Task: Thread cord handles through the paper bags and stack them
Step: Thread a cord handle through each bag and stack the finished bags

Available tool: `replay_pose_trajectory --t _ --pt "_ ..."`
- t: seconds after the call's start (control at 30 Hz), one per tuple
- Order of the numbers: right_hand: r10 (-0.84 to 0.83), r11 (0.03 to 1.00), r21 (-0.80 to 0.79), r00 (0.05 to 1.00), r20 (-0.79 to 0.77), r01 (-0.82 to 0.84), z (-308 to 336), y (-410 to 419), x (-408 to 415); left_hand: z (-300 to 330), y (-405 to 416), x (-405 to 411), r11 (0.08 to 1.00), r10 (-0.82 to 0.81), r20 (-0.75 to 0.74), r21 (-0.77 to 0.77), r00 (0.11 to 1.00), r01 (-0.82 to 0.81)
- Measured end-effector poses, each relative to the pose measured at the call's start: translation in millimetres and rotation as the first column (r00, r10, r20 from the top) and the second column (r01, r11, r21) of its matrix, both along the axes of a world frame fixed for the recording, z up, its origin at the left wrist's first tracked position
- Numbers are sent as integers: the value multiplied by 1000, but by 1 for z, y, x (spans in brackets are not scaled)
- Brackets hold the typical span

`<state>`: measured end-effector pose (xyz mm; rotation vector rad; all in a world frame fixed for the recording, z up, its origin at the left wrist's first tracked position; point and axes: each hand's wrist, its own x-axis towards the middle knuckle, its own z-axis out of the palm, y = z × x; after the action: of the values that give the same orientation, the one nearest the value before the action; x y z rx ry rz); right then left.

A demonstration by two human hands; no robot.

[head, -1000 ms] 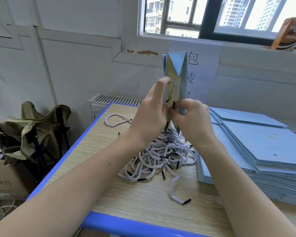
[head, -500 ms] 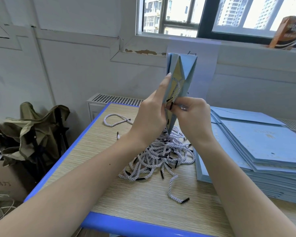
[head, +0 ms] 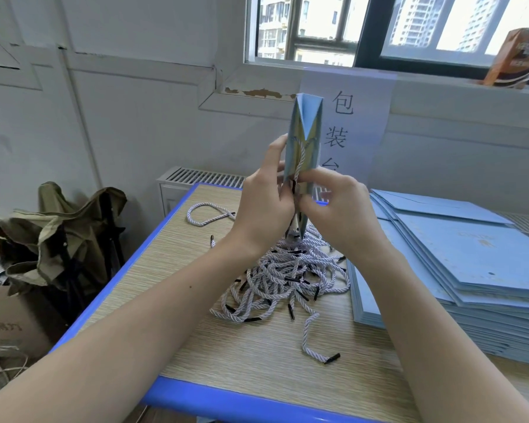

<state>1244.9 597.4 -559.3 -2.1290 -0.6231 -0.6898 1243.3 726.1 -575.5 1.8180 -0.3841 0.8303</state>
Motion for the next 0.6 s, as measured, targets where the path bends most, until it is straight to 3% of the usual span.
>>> replay_pose_trajectory --t 0.2,0.33,0.6 --pt "-74 969 244 993 92 49 2 1 0 4 1 -2 998 -7 -17 -59 1000 6" --pt "-110 974 216 977 180 70 -3 -2 5 4 0 -4 1000 10 -9 -30 1000 -10" --pt "-214 965 165 975 60 202 -5 -4 10 1 -8 -8 997 -21 42 70 999 18"
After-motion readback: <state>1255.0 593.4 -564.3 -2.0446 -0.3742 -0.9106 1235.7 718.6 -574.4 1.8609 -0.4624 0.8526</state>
